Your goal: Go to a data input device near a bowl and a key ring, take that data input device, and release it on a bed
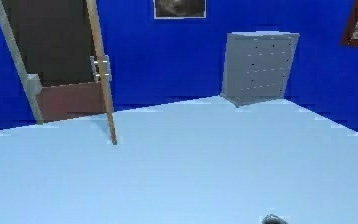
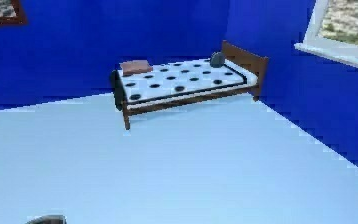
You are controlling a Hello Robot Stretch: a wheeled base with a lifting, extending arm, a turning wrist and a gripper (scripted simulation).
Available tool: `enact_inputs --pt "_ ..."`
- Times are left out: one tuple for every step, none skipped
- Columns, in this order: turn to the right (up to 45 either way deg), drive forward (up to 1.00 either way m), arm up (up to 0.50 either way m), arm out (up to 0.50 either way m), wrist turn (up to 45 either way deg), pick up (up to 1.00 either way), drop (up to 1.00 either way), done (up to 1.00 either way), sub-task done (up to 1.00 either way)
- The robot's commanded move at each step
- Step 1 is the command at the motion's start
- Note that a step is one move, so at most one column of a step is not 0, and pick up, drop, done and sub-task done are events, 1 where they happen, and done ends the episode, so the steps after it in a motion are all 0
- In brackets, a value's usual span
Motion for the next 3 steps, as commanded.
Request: enact_inputs --pt "-21.0 0.00 0.00 0.00 0.0 0.00 0.00 0.00 0.00" --pt "0.0 0.50 0.00 0.00 0.0 0.00 0.00 0.00 0.00" --pt "-45.0 0.00 0.00 0.00 0.0 0.00 0.00 0.00 0.00"
